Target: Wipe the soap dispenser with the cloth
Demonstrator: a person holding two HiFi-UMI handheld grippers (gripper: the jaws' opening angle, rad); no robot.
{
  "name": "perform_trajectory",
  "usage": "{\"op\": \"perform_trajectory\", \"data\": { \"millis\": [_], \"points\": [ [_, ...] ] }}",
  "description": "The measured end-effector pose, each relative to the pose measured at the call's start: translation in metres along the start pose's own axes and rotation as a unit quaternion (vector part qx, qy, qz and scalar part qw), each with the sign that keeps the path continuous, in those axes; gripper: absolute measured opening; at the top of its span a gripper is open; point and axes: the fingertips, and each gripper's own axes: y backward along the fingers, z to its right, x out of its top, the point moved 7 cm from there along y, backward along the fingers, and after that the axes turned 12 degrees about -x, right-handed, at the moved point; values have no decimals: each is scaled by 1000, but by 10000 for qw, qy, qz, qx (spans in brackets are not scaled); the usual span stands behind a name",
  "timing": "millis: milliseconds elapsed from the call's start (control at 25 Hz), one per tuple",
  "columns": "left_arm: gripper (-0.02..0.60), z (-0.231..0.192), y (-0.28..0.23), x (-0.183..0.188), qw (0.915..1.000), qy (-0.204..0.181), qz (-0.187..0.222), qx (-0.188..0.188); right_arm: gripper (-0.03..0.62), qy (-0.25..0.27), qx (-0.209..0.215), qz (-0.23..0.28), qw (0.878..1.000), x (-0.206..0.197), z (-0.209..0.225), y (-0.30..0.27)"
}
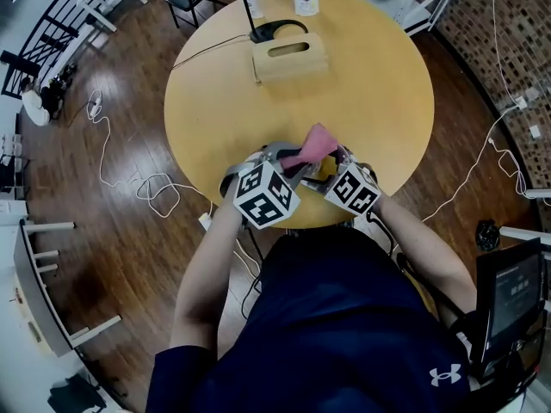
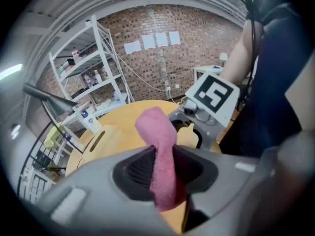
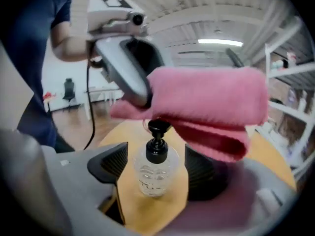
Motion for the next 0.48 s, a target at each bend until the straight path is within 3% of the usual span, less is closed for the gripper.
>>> {"op": "perform_trajectory", "data": {
  "millis": [80,160,280,360,400,480],
  "points": [
    [109,7,-12,1,9992,-286,-228,-133,377,-1110,-413,-93,9929,-6,-5,-1],
    [109,8,-17,2,9989,-353,-263,-169,411,-1600,-627,-382,9844,-16,-13,-8],
    [109,-13,-13,-2,9999,132,-65,-64,420,-1551,-793,-580,9830,-19,-14,-19],
    [109,-27,-8,-5,9992,402,-1,22,377,-1334,-828,-739,9848,-19,-8,-22],
    [109,-29,-7,-5,9991,430,-16,-19,334,-1230,-798,-827,9857,-19,-6,-21],
    [109,-27,-9,-4,9991,366,-69,-179,333,-1129,-691,-959,9866,-22,-6,-20]
  ]
}}
